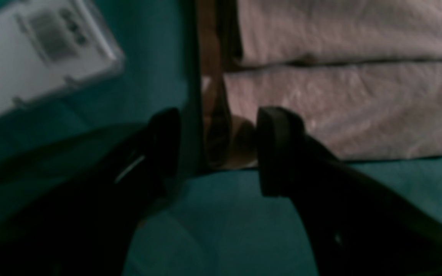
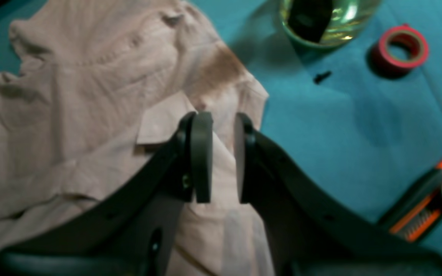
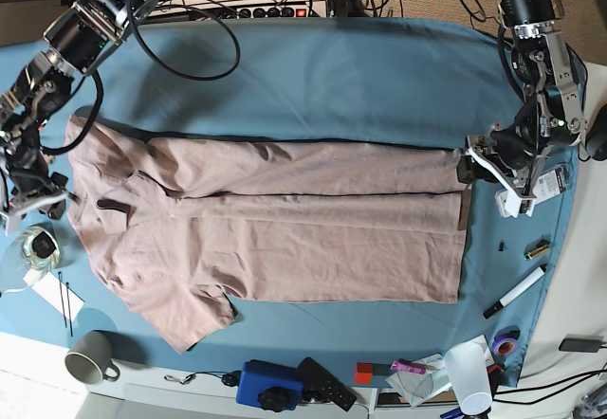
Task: Fold the T-shirt properly
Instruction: 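Grasp the folded edge again with both grippers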
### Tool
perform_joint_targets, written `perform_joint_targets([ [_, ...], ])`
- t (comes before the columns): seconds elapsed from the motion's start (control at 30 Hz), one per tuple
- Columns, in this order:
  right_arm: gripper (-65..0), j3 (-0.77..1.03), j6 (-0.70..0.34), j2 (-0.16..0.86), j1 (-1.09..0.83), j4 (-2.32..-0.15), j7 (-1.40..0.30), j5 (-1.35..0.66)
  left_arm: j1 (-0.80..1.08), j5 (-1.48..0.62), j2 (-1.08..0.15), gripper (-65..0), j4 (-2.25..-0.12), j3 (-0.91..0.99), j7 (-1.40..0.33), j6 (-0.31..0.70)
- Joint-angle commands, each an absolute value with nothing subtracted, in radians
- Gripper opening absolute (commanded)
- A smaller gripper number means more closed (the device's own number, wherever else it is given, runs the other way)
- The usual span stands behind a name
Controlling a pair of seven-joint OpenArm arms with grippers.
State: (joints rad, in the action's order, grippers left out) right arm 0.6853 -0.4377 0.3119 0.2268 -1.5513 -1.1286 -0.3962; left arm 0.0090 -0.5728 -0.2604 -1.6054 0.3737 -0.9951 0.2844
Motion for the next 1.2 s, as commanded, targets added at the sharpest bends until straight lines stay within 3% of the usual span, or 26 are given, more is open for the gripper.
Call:
perform_joint_targets([
  [0.0, -53.8, 0.700, -0.438, 0.346, 0.233, -1.567, -1.112, -0.409, -0.008, -0.591, -0.261, -32.4, -1.621, 0.376, -0.979, 0.289],
  [0.37, -53.6, 0.722, -0.439, 0.402, 0.150, -1.567, -1.119, -0.411, -0.009, -0.561, -0.197, -32.4, -1.559, 0.376, -0.993, 0.288],
  [0.57, -37.2, 0.722, -0.455, 0.402, 0.116, -1.567, -1.122, -0.411, -0.008, -0.562, -0.197, -32.4, -1.559, 0.376, -1.006, 0.288],
  [0.9, -37.3, 0.722, -0.432, 0.402, 0.077, -1.553, -1.128, -0.370, -0.008, -0.561, -0.197, -32.4, -1.559, 0.376, -1.007, 0.289],
  [1.17, -37.3, 0.722, -0.432, 0.402, 0.078, -1.424, -1.122, -0.366, -0.008, -0.562, -0.197, -32.4, -1.559, 0.376, -1.007, 0.289],
])
